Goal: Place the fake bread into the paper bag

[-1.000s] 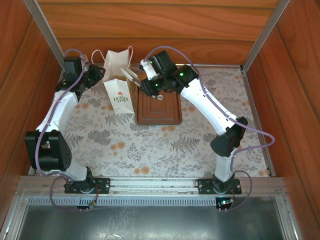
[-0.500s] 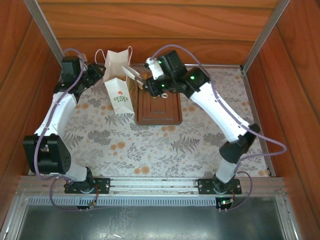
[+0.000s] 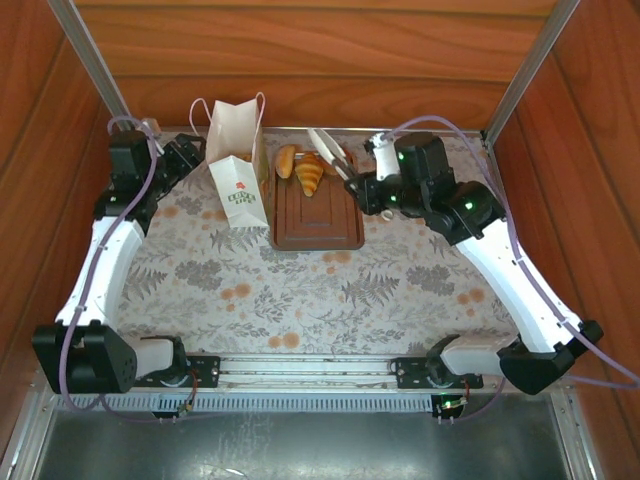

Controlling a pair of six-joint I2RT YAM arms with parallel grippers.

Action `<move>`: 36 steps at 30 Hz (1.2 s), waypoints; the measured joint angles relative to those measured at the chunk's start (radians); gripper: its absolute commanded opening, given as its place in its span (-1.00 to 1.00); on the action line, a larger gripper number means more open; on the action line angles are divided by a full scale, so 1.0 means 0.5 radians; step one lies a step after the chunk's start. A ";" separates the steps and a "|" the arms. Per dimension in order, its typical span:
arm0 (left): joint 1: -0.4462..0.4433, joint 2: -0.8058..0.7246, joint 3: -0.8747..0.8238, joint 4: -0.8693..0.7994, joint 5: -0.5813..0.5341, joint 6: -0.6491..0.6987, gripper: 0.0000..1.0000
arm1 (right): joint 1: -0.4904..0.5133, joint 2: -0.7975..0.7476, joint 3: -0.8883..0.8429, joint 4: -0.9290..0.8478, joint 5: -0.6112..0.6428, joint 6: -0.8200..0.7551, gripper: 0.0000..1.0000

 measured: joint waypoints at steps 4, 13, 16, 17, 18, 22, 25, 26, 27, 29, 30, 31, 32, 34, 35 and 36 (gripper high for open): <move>0.000 -0.171 -0.134 -0.002 -0.101 -0.008 0.69 | -0.011 0.043 -0.266 -0.011 0.151 0.085 -0.29; 0.002 -0.456 -0.449 -0.002 -0.277 -0.086 0.80 | -0.005 0.481 -0.375 0.052 0.328 0.171 -0.27; 0.003 -0.494 -0.510 0.003 -0.307 -0.102 0.81 | 0.006 0.703 -0.266 0.062 0.359 0.185 -0.26; 0.008 -0.498 -0.521 0.003 -0.310 -0.105 0.82 | 0.013 0.783 -0.214 0.063 0.367 0.189 -0.26; 0.012 -0.500 -0.527 0.005 -0.311 -0.106 0.82 | 0.019 0.850 -0.169 0.069 0.376 0.193 -0.26; 0.016 -0.497 -0.547 0.019 -0.308 -0.111 0.82 | 0.044 1.106 0.025 0.075 0.415 0.214 -0.25; 0.026 -0.488 -0.547 0.037 -0.304 -0.122 0.82 | 0.047 1.244 0.162 0.065 0.445 0.225 -0.24; 0.031 -0.484 -0.548 0.045 -0.304 -0.124 0.82 | 0.048 1.282 0.204 0.061 0.455 0.229 -0.24; 0.034 -0.480 -0.551 0.056 -0.301 -0.129 0.82 | 0.048 1.309 0.236 0.057 0.462 0.230 -0.23; 0.045 -0.474 -0.563 0.076 -0.296 -0.137 0.83 | 0.048 1.361 0.302 0.044 0.475 0.238 -0.22; 0.047 -0.473 -0.569 0.077 -0.294 -0.139 0.82 | 0.048 1.381 0.326 0.041 0.478 0.243 -0.22; 0.054 -0.470 -0.575 0.079 -0.291 -0.141 0.83 | 0.048 1.397 0.348 0.038 0.486 0.248 -0.21; 0.057 -0.467 -0.578 0.078 -0.290 -0.144 0.83 | 0.048 1.409 0.360 0.036 0.492 0.256 -0.20; 0.067 -0.465 -0.578 0.080 -0.288 -0.145 0.83 | 0.048 1.418 0.369 0.031 0.503 0.267 -0.19; 0.070 -0.465 -0.578 0.081 -0.287 -0.146 0.83 | 0.048 1.421 0.369 0.027 0.505 0.272 -0.18; 0.077 -0.465 -0.578 0.083 -0.286 -0.146 0.83 | 0.048 1.425 0.369 0.024 0.506 0.274 -0.17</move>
